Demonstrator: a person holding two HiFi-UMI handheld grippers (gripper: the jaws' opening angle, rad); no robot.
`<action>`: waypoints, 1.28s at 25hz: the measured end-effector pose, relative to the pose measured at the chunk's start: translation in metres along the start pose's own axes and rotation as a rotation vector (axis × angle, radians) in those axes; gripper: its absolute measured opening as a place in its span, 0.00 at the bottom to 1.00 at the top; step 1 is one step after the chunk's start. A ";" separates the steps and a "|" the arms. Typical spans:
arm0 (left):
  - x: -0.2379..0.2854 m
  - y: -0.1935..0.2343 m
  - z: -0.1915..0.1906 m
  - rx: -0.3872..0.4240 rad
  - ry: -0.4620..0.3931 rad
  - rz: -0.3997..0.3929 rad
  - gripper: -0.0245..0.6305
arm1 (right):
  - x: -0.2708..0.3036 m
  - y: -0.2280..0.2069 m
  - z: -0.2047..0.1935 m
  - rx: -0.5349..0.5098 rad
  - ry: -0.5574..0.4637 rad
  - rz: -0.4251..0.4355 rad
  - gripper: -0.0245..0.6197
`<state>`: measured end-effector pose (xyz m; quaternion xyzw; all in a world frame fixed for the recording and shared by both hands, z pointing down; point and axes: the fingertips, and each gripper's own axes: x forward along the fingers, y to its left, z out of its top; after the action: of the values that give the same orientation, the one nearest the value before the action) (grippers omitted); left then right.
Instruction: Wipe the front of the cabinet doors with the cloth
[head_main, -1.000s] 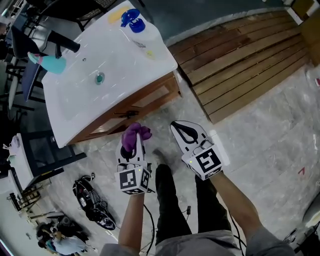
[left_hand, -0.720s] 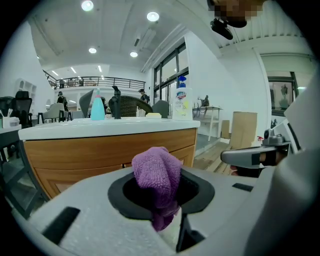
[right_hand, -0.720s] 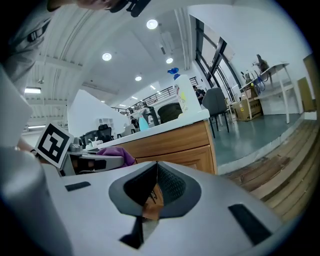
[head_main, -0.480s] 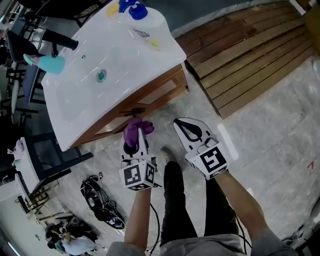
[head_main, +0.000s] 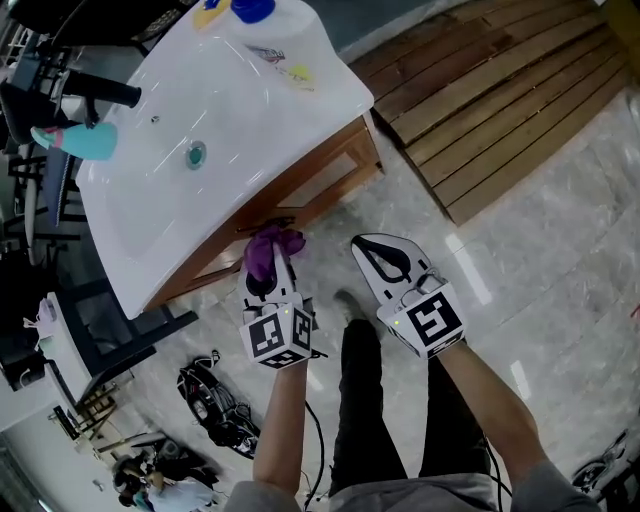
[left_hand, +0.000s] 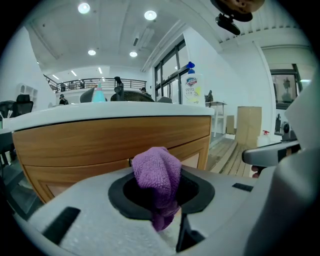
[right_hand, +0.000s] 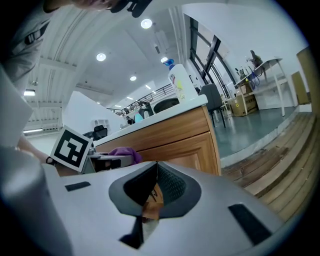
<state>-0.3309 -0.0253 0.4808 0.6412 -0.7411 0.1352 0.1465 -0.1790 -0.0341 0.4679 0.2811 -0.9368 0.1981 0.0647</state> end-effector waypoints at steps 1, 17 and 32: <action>0.003 0.003 -0.002 0.001 0.005 0.001 0.18 | 0.001 0.000 -0.002 0.006 0.000 -0.007 0.05; 0.034 0.020 -0.015 0.011 0.041 -0.039 0.18 | 0.010 -0.007 -0.020 0.057 -0.011 -0.089 0.05; 0.043 0.004 -0.011 -0.087 0.095 -0.067 0.18 | 0.009 -0.006 -0.023 0.095 -0.014 -0.112 0.05</action>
<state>-0.3404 -0.0595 0.5080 0.6514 -0.7166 0.1283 0.2137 -0.1834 -0.0338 0.4929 0.3374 -0.9095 0.2366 0.0554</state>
